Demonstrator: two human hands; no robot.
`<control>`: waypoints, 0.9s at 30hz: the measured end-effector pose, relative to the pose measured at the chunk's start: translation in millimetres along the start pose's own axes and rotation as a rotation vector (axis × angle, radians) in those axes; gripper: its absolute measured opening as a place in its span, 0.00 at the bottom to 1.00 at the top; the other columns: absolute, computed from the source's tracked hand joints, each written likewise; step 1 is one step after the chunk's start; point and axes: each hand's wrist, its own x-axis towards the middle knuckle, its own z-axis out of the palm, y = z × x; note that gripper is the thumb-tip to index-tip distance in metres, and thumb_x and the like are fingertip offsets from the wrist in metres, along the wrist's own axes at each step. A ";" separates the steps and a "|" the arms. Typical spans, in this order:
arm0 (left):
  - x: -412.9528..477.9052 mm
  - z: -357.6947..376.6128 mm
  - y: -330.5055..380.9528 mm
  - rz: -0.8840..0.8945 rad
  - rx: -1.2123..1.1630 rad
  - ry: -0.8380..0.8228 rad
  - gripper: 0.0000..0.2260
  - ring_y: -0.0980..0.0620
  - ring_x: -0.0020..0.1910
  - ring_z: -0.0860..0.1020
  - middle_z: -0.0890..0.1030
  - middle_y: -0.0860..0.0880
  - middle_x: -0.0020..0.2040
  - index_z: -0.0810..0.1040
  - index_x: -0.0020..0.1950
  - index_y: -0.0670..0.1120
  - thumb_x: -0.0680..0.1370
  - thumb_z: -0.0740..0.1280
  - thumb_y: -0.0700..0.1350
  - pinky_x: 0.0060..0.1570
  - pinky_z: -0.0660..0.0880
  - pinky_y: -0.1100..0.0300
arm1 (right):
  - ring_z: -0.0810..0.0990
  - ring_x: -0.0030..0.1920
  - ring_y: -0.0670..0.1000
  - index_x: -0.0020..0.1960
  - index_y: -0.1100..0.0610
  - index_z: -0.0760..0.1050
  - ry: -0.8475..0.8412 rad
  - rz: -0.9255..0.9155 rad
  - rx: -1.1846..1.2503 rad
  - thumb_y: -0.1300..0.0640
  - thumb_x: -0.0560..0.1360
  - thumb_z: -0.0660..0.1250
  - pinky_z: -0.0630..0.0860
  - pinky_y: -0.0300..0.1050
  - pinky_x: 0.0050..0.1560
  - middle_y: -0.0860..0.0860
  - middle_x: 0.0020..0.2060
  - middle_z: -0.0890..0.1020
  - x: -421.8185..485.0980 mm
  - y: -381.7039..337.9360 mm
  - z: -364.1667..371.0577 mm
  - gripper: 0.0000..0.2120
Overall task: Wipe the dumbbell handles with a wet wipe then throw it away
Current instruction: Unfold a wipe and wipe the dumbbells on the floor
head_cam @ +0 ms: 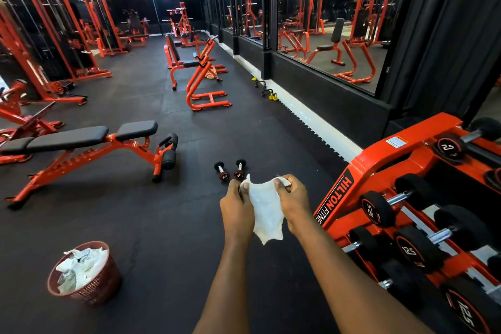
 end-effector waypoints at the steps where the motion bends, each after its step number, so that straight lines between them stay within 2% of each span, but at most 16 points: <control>1: -1.6 0.9 3.7 0.007 -0.017 0.034 0.16 0.58 0.25 0.64 0.67 0.51 0.29 0.63 0.37 0.47 0.85 0.60 0.43 0.25 0.63 0.65 | 0.75 0.37 0.47 0.47 0.57 0.78 0.006 -0.004 -0.016 0.55 0.80 0.65 0.73 0.46 0.39 0.52 0.37 0.81 -0.2 -1.3 1.4 0.06; 5: -3.9 5.8 13.5 -0.034 -0.070 0.179 0.15 0.58 0.25 0.65 0.66 0.51 0.29 0.64 0.38 0.45 0.85 0.58 0.41 0.26 0.64 0.65 | 0.75 0.37 0.47 0.49 0.58 0.79 0.000 -0.003 -0.041 0.55 0.81 0.62 0.73 0.43 0.39 0.51 0.37 0.80 -2.6 -6.4 3.9 0.09; 9: 1.3 3.5 15.0 -0.048 -0.046 0.208 0.08 0.58 0.26 0.69 0.71 0.50 0.31 0.68 0.46 0.43 0.85 0.57 0.41 0.27 0.65 0.64 | 0.78 0.35 0.46 0.46 0.58 0.77 -0.082 0.085 0.045 0.58 0.81 0.61 0.73 0.42 0.35 0.50 0.35 0.79 -3.0 -10.5 2.1 0.08; 12: 1.7 1.9 12.0 -0.006 -0.026 0.147 0.03 0.55 0.29 0.71 0.74 0.49 0.34 0.66 0.51 0.46 0.83 0.58 0.39 0.29 0.67 0.59 | 0.75 0.36 0.52 0.42 0.54 0.75 0.001 0.141 0.073 0.56 0.78 0.60 0.75 0.51 0.37 0.53 0.35 0.78 2.3 -7.5 4.7 0.08; 14: -1.0 1.5 9.1 0.041 -0.006 0.072 0.06 0.56 0.28 0.67 0.71 0.50 0.33 0.64 0.50 0.47 0.82 0.57 0.36 0.27 0.64 0.62 | 0.77 0.38 0.55 0.43 0.53 0.75 0.118 0.161 0.077 0.56 0.77 0.61 0.78 0.55 0.40 0.53 0.36 0.80 7.5 -5.7 6.8 0.07; 16: -4.1 2.1 5.7 0.104 0.005 -0.012 0.10 0.57 0.29 0.63 0.69 0.48 0.32 0.66 0.45 0.47 0.78 0.55 0.32 0.29 0.62 0.61 | 0.79 0.41 0.54 0.44 0.55 0.76 0.201 0.111 0.034 0.58 0.78 0.62 0.77 0.51 0.42 0.52 0.39 0.82 7.2 -10.1 6.6 0.06; 18: -5.0 4.7 2.3 0.134 0.001 -0.056 0.14 0.54 0.32 0.64 0.71 0.43 0.34 0.69 0.41 0.47 0.73 0.53 0.29 0.32 0.62 0.59 | 0.80 0.42 0.53 0.46 0.57 0.76 0.229 0.038 -0.065 0.59 0.80 0.62 0.77 0.49 0.43 0.52 0.41 0.82 4.4 -12.2 4.6 0.06; 20: -3.3 7.0 -2.5 0.165 0.014 -0.055 0.17 0.56 0.33 0.69 0.75 0.47 0.35 0.75 0.40 0.46 0.70 0.54 0.26 0.34 0.65 0.65 | 0.79 0.40 0.51 0.45 0.56 0.77 0.225 -0.025 -0.194 0.58 0.80 0.63 0.74 0.45 0.40 0.49 0.39 0.81 -0.2 -11.0 0.6 0.06; 23: 0.0 6.1 -5.6 0.188 0.057 -0.070 0.21 0.59 0.40 0.78 0.82 0.52 0.42 0.83 0.45 0.45 0.70 0.56 0.25 0.42 0.70 0.71 | 0.74 0.35 0.46 0.45 0.55 0.78 0.234 -0.116 -0.339 0.58 0.80 0.64 0.68 0.41 0.39 0.48 0.37 0.80 -4.0 -10.4 -5.1 0.06; 27: 3.5 2.7 -5.3 0.199 0.067 -0.117 0.21 0.67 0.48 0.79 0.83 0.54 0.49 0.85 0.54 0.42 0.73 0.59 0.25 0.48 0.70 0.76 | 0.77 0.35 0.49 0.44 0.57 0.74 0.250 -0.163 -0.349 0.55 0.79 0.67 0.74 0.46 0.37 0.49 0.35 0.79 1.0 -9.8 -6.1 0.07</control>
